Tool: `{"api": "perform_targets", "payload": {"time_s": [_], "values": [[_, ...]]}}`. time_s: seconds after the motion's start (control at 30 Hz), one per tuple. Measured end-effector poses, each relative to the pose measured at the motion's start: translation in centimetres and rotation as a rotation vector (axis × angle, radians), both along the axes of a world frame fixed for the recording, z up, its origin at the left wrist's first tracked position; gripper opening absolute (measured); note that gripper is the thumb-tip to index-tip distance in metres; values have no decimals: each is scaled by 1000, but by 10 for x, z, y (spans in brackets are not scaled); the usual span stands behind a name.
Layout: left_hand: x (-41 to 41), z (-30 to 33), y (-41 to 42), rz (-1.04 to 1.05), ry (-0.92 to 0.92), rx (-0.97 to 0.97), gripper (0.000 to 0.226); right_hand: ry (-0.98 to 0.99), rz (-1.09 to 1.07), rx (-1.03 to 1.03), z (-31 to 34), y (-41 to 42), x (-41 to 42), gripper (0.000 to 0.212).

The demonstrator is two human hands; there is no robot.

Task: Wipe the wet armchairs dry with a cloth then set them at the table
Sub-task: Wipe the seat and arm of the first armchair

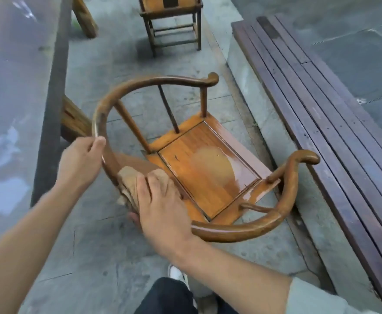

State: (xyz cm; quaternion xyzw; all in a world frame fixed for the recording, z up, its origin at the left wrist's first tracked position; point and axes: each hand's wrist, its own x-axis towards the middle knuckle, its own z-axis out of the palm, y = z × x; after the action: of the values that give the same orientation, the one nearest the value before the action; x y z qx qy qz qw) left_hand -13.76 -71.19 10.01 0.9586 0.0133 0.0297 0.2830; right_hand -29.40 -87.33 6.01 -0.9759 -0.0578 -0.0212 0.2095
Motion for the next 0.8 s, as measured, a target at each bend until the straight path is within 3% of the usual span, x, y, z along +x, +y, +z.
{"api": "perform_targets", "payload": {"time_s": [0.07,0.17,0.3,0.43,0.53,0.6,0.7,0.8], "values": [[22,5,15,60,54,-88,38,-87,73,-74,-6,3,-21,66],[63,-6,27,129,185,-457,30,-183,211,-144,-6,18,-3,67],[118,-34,47,69,268,-530,29,-38,-15,104,4,72,105,69],[170,-46,62,27,447,-629,27,-2,-216,111,0,116,227,65],[215,-47,69,-27,553,-782,30,197,-456,250,5,129,309,71],[238,-51,66,-72,587,-761,33,260,-513,296,7,132,325,75],[276,-62,50,-164,593,-677,42,147,-457,70,14,149,302,82],[319,-74,24,-216,733,-617,31,42,-457,-172,12,164,284,96]]}}
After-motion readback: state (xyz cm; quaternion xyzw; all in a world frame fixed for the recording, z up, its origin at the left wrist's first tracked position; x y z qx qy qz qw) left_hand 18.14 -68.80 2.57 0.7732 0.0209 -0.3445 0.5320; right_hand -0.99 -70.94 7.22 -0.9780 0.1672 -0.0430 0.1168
